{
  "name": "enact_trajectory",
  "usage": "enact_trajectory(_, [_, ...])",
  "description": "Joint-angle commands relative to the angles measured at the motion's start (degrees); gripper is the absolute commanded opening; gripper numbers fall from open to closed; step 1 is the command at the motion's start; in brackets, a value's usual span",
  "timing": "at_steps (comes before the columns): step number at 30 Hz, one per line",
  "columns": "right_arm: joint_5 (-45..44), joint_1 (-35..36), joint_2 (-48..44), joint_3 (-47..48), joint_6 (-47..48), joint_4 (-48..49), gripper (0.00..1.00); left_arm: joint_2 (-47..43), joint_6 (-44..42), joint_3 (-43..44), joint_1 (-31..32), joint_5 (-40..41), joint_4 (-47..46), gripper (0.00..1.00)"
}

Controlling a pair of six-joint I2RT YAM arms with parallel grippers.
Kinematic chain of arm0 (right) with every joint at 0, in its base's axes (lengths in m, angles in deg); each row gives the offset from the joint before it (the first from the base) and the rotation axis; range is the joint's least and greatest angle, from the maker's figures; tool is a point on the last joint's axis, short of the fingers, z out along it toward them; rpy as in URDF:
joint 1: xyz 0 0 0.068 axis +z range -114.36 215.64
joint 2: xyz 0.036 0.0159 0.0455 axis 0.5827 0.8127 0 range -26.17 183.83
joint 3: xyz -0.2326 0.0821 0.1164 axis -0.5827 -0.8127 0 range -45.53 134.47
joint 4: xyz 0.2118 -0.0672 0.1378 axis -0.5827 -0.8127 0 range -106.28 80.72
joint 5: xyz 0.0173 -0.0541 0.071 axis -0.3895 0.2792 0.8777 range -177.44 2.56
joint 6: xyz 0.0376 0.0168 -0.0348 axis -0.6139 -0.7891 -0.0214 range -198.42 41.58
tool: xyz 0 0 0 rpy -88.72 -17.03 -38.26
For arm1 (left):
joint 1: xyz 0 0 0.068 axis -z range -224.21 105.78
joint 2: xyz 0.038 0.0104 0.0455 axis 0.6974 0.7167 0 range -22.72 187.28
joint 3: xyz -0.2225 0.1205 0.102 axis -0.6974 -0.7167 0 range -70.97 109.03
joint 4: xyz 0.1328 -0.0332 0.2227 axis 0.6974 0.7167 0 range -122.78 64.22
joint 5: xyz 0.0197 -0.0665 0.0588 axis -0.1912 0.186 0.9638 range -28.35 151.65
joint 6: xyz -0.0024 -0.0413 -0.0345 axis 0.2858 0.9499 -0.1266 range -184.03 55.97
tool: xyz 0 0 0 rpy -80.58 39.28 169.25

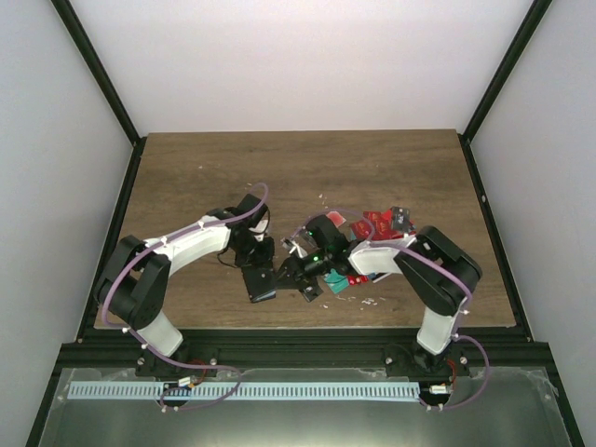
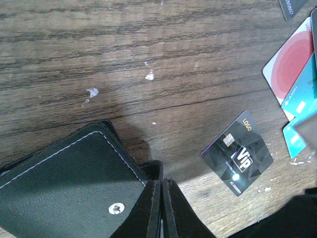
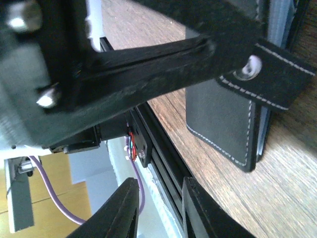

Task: Put the credit cards into the card holder
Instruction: Close the card holder at the center of the board.

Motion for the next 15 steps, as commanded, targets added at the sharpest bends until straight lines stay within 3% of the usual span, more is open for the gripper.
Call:
enact_trajectory(1, [3.3,0.24,4.37,0.78,-6.19,10.59,0.25,0.73,-0.64,1.33,0.18,0.65,0.72,0.04])
enact_trajectory(10, [1.0,0.26,8.96,0.01,-12.51,19.53,0.13,0.69,-0.27,0.59,0.18,0.48,0.21,0.04])
enact_trajectory(15, [-1.57,0.24,11.24,-0.04,-12.66,18.41,0.04,-0.11,0.4,0.33,0.18,0.13,-0.17,0.04])
